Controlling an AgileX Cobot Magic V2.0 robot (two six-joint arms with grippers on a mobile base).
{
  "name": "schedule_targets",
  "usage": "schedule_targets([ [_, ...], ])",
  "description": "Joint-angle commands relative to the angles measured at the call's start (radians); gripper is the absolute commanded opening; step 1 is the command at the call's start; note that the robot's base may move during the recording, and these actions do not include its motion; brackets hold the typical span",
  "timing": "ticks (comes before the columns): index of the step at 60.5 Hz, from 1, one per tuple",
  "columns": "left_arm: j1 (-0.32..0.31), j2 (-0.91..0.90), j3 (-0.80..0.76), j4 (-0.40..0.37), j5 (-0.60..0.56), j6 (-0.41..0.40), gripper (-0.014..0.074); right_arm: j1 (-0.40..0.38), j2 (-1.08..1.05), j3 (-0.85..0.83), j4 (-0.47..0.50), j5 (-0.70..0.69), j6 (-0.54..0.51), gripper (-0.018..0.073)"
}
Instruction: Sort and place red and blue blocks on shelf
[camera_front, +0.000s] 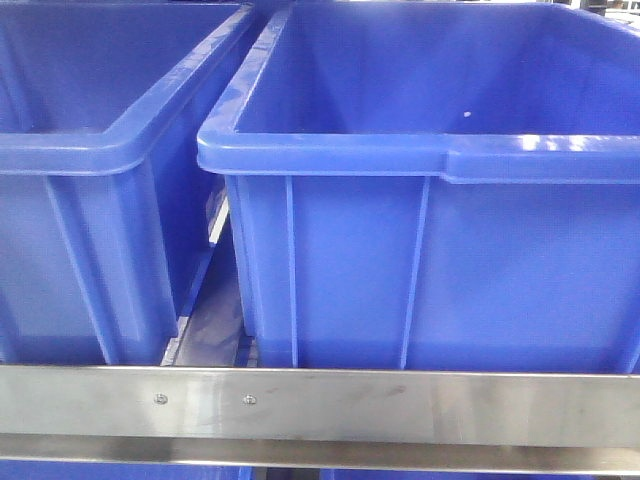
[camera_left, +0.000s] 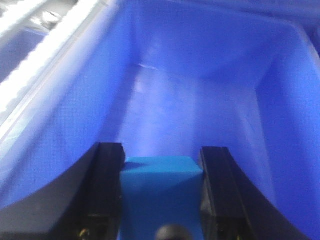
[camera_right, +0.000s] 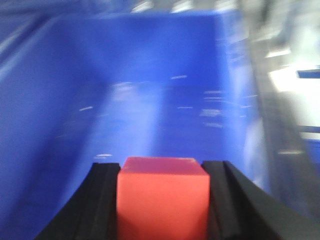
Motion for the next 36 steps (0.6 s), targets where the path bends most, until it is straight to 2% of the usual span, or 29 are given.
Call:
schedule_targets([
  [1, -0.003, 0.071, -0.073, 0.004, -0.132, -0.007, 0.0118, 0.024, 0.115, -0.104, -0.015, -0.121, -0.008, 0.0061],
  [15, -0.003, 0.285, -0.187, 0.002, -0.202, -0.007, 0.0118, 0.056, 0.383, -0.271, -0.015, -0.136, -0.008, 0.0061],
  [26, -0.005, 0.423, -0.275, -0.015, -0.209, -0.007, 0.0129, 0.056, 0.481, -0.305, -0.015, -0.162, -0.008, 0.0073],
  [32, -0.023, 0.467, -0.305, -0.013, -0.211, -0.007, 0.02, 0.056, 0.491, -0.305, -0.019, -0.175, -0.008, 0.0137],
  [36, -0.041, 0.491, -0.315, 0.003, -0.254, 0.0, 0.03, 0.056, 0.492, -0.305, -0.038, -0.178, -0.008, 0.0253],
])
